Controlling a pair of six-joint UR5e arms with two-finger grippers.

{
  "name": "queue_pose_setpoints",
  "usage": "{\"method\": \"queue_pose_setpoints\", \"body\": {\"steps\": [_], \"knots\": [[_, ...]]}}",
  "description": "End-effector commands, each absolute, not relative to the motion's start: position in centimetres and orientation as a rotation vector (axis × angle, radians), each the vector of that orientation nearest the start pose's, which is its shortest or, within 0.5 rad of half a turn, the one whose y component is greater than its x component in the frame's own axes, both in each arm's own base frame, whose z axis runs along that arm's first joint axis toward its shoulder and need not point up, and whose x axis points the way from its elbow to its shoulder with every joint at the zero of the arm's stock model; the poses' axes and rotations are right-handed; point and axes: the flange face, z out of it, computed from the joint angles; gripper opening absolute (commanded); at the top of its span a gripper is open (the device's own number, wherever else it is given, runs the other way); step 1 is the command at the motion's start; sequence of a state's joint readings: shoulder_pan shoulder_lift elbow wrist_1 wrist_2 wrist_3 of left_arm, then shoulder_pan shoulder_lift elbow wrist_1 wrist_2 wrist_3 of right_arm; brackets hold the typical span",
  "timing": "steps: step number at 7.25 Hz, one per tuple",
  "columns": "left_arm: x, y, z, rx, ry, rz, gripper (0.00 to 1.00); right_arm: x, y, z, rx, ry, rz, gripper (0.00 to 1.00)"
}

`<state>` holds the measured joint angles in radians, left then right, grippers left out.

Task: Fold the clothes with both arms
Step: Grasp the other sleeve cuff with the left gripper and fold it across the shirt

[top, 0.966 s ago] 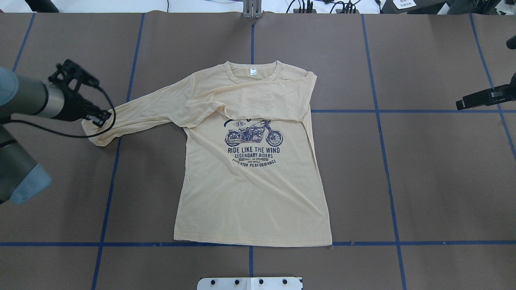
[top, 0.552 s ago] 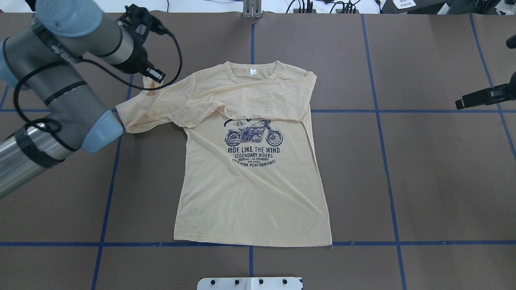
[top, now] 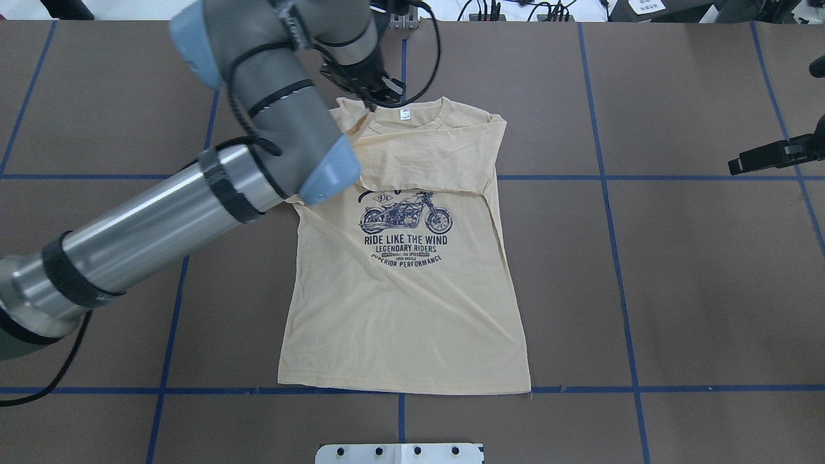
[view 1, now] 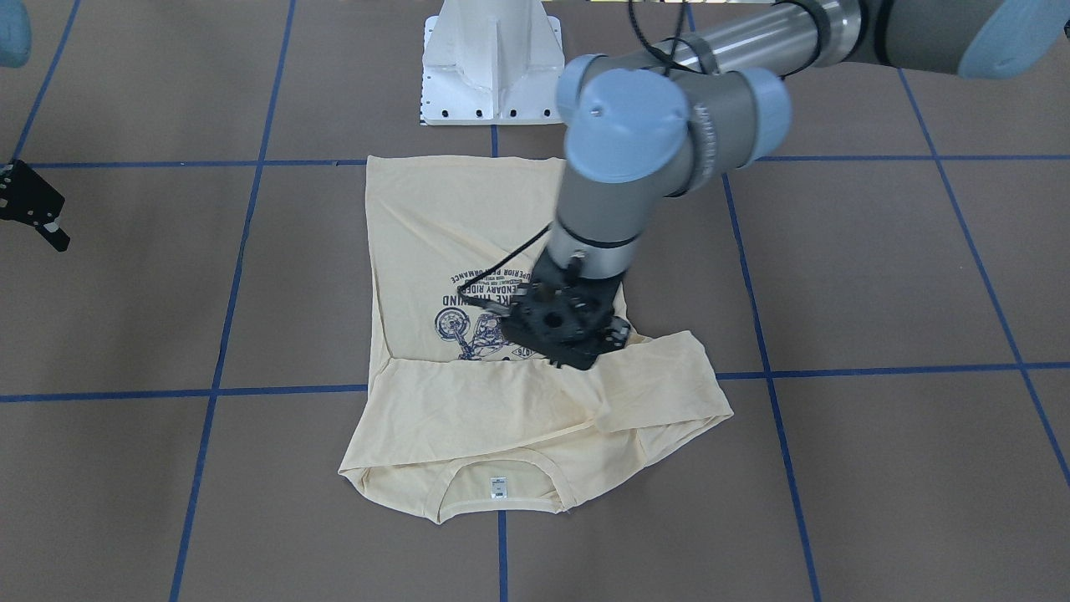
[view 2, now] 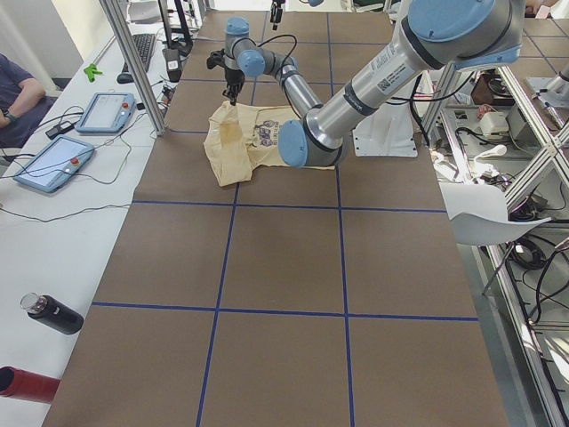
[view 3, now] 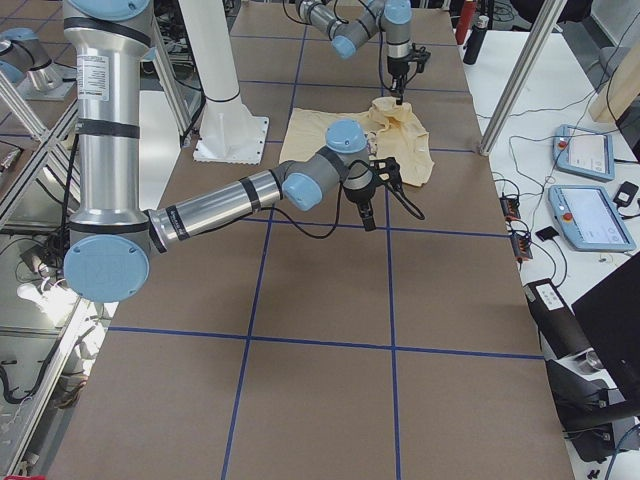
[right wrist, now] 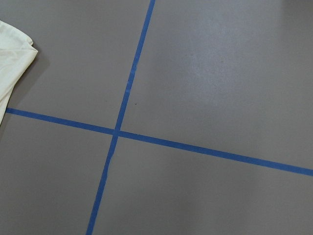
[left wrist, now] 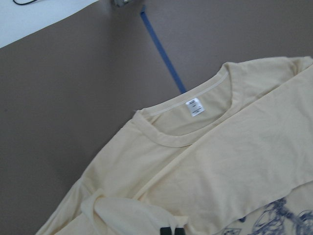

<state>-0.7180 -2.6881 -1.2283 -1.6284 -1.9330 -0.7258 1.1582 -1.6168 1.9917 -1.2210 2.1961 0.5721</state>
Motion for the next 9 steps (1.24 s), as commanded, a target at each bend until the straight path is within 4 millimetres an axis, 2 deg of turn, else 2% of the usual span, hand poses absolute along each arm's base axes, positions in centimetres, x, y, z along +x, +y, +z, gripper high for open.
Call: {"method": "queue_pose_setpoints", "body": {"steps": [1,2,3,5,6,8,9], "knots": [[62.9,-55.6,2.1,0.286,0.873,0.191,0.0,-12.1,-46.4,43.9,0.333,-0.854,-0.077,1.0],[66.4,-55.5,0.7,0.257,0.899,0.142,0.32,-12.2,-46.5,44.0,0.329,-0.854,-0.077,1.0],[67.6,-54.8,1.0,0.254,0.929,0.112,0.99,-12.1,-46.4,44.2,0.327,-0.853,-0.076,1.0],[67.4,-54.5,0.1,0.258,0.941,0.089,1.0,-12.3,-46.5,43.7,0.328,-0.86,-0.069,1.0],[66.2,-53.8,-0.5,0.277,0.968,0.1,1.0,-12.6,-46.8,42.2,0.311,-0.89,0.004,1.0],[61.5,-51.1,5.7,0.298,0.979,0.12,1.0,-17.0,-45.4,38.4,0.299,-0.926,0.058,1.0],[58.3,-49.2,8.4,0.295,0.96,0.131,1.0,-20.2,-43.3,36.3,0.288,-0.941,0.094,1.0]]}}
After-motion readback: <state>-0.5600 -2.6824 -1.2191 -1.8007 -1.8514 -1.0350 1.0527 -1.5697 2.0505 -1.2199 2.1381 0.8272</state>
